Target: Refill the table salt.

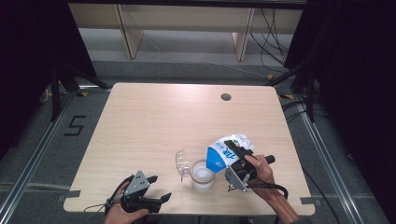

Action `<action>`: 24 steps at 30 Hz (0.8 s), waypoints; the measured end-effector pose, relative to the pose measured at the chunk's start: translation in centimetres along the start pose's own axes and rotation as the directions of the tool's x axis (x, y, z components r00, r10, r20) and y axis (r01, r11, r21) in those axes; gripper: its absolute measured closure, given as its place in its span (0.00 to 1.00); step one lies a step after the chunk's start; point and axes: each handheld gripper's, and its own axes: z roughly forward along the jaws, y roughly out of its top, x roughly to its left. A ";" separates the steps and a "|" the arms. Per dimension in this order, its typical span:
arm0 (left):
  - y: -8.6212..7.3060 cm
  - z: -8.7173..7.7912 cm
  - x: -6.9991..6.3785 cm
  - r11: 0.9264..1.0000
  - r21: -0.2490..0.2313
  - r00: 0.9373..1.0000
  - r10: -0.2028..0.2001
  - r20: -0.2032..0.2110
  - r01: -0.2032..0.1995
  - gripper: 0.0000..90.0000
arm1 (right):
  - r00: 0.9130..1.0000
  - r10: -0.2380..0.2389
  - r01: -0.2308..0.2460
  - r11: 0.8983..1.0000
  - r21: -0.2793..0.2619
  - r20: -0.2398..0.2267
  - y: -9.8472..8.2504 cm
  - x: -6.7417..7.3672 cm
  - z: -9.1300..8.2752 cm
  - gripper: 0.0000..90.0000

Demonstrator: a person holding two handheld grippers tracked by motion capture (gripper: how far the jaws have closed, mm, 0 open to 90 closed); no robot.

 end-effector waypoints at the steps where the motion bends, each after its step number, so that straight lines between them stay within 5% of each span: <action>1: 0.1 -0.1 0.2 0.999 0.021 0.999 0.037 -0.008 -0.037 0.23 | 1.000 0.015 -0.015 1.000 -0.010 -0.004 0.0 0.0 0.1 0.89; 5: 0.0 0.0 0.2 1.000 0.004 1.000 0.020 -0.001 -0.020 0.23 | 1.000 0.011 -0.011 1.000 -0.009 -0.009 -0.1 -0.3 0.2 0.89; 7: 0.0 0.0 0.0 1.000 -0.002 1.000 0.000 -0.001 0.000 0.23 | 0.996 0.080 -0.080 0.997 -0.007 -0.033 -0.2 -0.1 0.4 0.89; 18: 0.0 -0.1 0.0 1.000 0.003 1.000 0.006 -0.001 -0.006 0.23 | 0.982 0.179 -0.178 0.984 0.016 -0.053 -0.9 -0.4 0.7 0.90; 22: 0.0 -0.1 0.1 1.000 0.009 1.000 0.012 -0.005 -0.012 0.23 | 0.966 0.245 -0.245 0.969 0.015 -0.077 -1.4 -0.6 0.9 0.90; 24: 0.0 -0.1 0.2 0.999 0.025 0.999 0.030 -0.011 -0.030 0.23 | 0.949 0.301 -0.300 0.953 0.029 -0.096 -1.6 -0.7 0.9 0.90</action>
